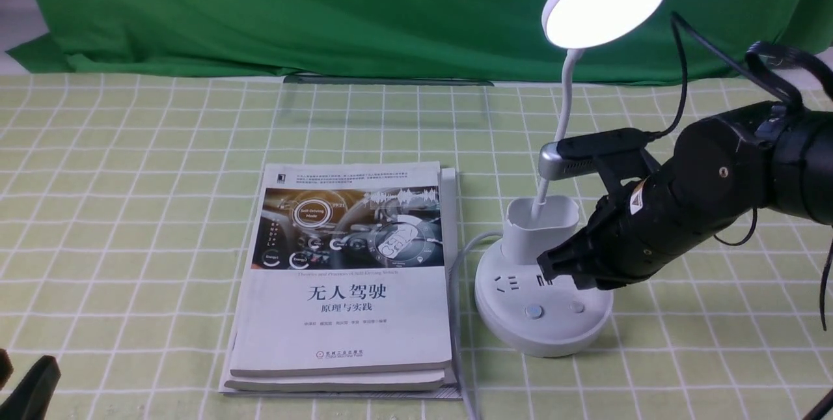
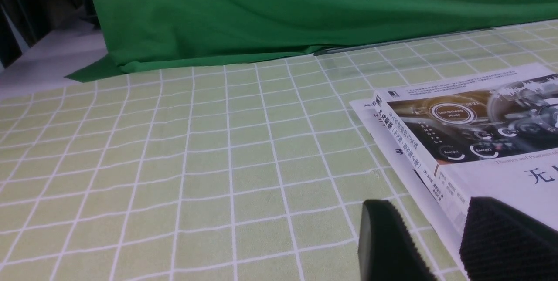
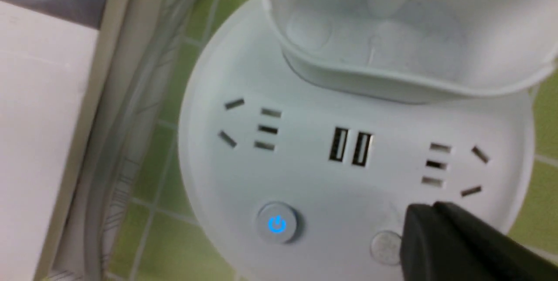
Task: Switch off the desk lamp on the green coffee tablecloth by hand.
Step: 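Press the power button on the lamp base to turn the lamp off with the right gripper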
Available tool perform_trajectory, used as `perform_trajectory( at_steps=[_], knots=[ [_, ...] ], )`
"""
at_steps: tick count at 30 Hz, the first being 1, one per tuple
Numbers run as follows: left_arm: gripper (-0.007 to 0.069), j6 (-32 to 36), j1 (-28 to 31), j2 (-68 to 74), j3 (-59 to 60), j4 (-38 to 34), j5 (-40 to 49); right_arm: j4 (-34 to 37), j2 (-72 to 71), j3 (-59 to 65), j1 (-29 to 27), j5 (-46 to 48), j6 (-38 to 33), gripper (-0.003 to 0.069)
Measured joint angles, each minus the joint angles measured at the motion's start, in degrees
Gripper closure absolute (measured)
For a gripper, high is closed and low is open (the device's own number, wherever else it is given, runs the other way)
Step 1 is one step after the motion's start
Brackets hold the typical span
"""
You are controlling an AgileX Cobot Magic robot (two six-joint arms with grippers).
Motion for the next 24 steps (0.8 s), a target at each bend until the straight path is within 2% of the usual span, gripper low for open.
perform_trajectory(
  at_steps=[13, 24],
  knots=[
    [0.0382, 0.0, 0.0, 0.0, 0.0, 0.0, 0.0, 0.7, 3.9, 0.4, 0.1, 1.0, -0.1, 0.0615],
    [0.0382, 0.0, 0.0, 0.0, 0.0, 0.0, 0.0, 0.7, 1.5, 1.1, 0.2, 1.2, -0.9, 0.0615]
  ],
)
